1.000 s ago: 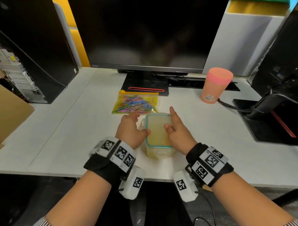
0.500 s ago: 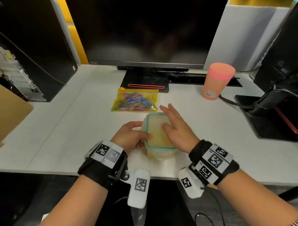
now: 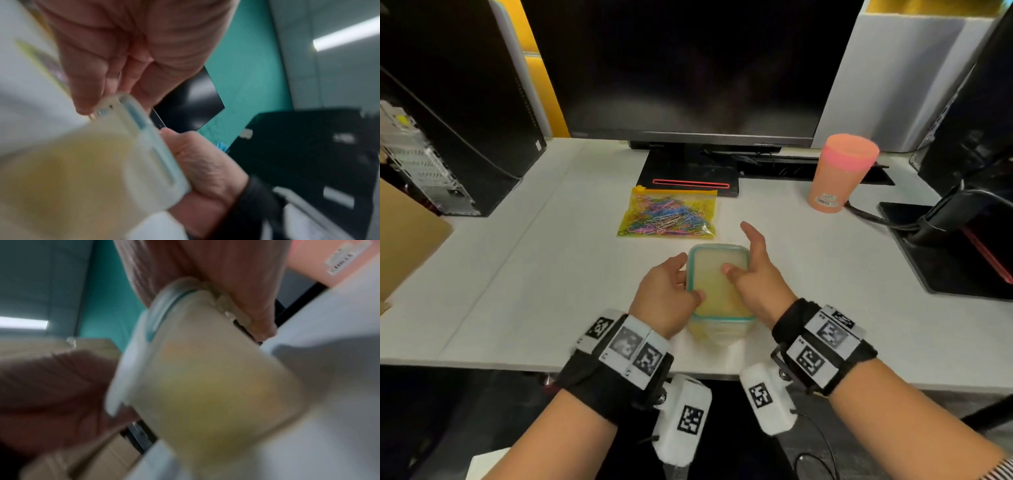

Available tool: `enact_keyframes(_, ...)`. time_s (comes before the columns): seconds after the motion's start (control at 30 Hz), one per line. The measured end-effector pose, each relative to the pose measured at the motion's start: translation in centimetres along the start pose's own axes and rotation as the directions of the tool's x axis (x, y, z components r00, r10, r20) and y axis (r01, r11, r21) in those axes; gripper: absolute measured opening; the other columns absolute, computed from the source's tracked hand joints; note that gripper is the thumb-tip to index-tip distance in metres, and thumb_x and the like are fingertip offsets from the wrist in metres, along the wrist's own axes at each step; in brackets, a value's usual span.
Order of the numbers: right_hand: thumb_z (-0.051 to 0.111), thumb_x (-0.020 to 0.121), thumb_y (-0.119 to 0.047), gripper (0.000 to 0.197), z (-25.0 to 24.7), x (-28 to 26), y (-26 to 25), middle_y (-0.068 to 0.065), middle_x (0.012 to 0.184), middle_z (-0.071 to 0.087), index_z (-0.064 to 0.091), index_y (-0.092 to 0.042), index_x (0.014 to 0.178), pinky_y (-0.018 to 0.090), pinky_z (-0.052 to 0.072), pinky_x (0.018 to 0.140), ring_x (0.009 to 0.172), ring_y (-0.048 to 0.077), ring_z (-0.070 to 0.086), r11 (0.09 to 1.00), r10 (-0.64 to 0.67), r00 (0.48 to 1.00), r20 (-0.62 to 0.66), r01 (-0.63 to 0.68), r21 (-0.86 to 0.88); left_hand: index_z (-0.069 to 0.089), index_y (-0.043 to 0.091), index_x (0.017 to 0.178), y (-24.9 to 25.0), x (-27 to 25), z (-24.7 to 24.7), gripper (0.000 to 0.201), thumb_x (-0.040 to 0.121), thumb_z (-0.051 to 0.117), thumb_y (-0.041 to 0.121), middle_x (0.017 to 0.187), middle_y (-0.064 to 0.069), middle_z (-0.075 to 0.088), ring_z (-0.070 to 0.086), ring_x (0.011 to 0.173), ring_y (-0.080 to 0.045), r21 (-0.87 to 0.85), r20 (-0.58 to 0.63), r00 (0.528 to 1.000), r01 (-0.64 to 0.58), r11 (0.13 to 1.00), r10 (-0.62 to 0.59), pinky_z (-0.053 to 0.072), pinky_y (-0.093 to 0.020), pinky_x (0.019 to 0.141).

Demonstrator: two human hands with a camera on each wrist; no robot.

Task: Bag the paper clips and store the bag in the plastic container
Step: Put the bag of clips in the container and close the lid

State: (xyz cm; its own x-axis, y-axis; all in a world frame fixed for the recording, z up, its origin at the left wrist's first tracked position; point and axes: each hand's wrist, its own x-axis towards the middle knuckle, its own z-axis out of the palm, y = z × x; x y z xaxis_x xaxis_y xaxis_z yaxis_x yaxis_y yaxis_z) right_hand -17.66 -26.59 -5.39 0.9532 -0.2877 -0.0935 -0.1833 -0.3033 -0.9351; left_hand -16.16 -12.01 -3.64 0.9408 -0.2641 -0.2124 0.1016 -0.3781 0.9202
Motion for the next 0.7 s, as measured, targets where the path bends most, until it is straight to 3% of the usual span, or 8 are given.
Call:
enact_keyframes(0.07,0.049,0.094,-0.004,0.076,-0.2,0.0,0.0,0.0,0.129,0.045,0.01,-0.041,0.147,0.041,0.053,0.088,0.101,0.02,0.057,0.96,0.111,0.993,0.033,-0.116,0.255,0.028,0.005,0.146,-0.2,0.0,0.1,0.071,0.084,0.058,-0.01,0.129,-0.013,0.061,0.06,0.111,-0.024,-0.13,0.035,0.997,0.077,0.988,-0.073,0.048,-0.039,0.097)
enact_keyframes(0.13,0.046,0.095,0.001,0.074,-0.3,-0.1,-0.1,-0.009,0.111,0.046,0.015,-0.04,0.147,0.031,0.052,0.075,0.088,0.008,0.054,0.93,0.144,0.987,0.067,-0.158,0.332,0.019,0.008,0.149,-0.6,0.2,-0.1,0.076,0.085,0.056,-0.011,0.133,-0.011,0.058,0.058,0.117,-0.026,-0.232,0.084,0.99,0.126,0.965,-0.109,0.047,-0.039,0.099)
enact_keyframes(0.23,0.043,0.094,-0.003,0.053,-0.3,0.2,-0.5,0.006,0.134,0.047,0.038,-0.031,0.139,0.035,0.049,0.092,0.112,0.024,0.053,0.987,0.119,0.989,0.093,-0.128,0.097,0.024,0.013,0.148,-0.9,-0.3,-0.3,0.07,0.088,0.06,0.007,0.122,0.0,0.06,0.059,0.114,-0.022,-0.064,0.124,0.991,-0.037,0.997,0.045,0.048,-0.038,0.098)
enact_keyframes(0.33,0.049,0.094,-0.022,0.038,-0.4,0.5,-0.7,0.007,0.136,0.044,0.044,-0.021,0.132,0.025,0.041,0.091,0.117,0.023,0.05,0.962,0.052,0.998,0.036,-0.04,-0.27,0.009,0.03,0.147,-0.7,-1.5,-0.2,0.105,0.067,0.074,0.05,0.119,0.011,0.057,0.059,0.112,-0.011,0.315,0.296,0.946,-0.224,0.922,0.128,0.05,-0.031,0.095)
enact_keyframes(0.4,0.053,0.092,-0.036,0.041,-0.3,0.5,-0.8,0.006,0.131,0.046,0.045,-0.017,0.128,0.025,0.039,0.09,0.113,0.022,0.052,0.929,0.011,1.0,-0.014,-0.016,-0.37,-0.002,0.033,0.146,-0.8,-1.6,0.3,0.123,0.057,0.08,0.054,0.128,0.008,0.054,0.058,0.112,-0.01,0.443,0.342,0.934,-0.256,0.859,0.102,0.049,-0.025,0.091)
enact_keyframes(0.47,0.055,0.09,-0.041,0.045,0.0,0.7,-0.7,0.007,0.127,0.048,0.045,-0.015,0.125,0.026,0.039,0.088,0.112,0.024,0.052,0.915,0.005,0.999,-0.036,-0.02,-0.402,-0.01,0.022,0.149,-1.0,-1.3,0.9,0.131,0.058,0.078,0.054,0.141,-0.004,0.046,0.056,0.117,-0.016,0.561,0.286,0.949,-0.279,0.779,0.135,0.048,-0.025,0.09)
enact_keyframes(0.63,0.057,0.088,-0.043,0.047,-0.2,1.5,-1.1,0.01,0.123,0.051,0.046,-0.013,0.122,0.031,0.044,0.085,0.108,0.026,0.055,0.921,0.103,0.995,-0.011,-0.099,-0.376,-0.003,0.013,0.15,-1.2,-1.6,2.1,0.124,0.063,0.074,0.057,0.125,-0.007,0.056,0.061,0.105,-0.02,0.604,0.184,0.963,-0.268,0.751,0.196,0.05,-0.028,0.08)
enact_keyframes(0.7,0.053,0.09,-0.045,0.049,-0.2,1.3,-1.3,0.01,0.135,0.042,0.043,-0.016,0.128,0.037,0.042,0.097,0.122,0.028,0.047,0.89,0.111,0.994,-0.006,-0.102,-0.445,-0.006,0.014,0.15,-1.1,-1.5,2.3,0.124,0.064,0.074,0.053,0.124,-0.007,0.057,0.062,0.103,-0.019,0.603,0.185,0.966,-0.259,0.754,0.183,0.053,-0.034,0.083)
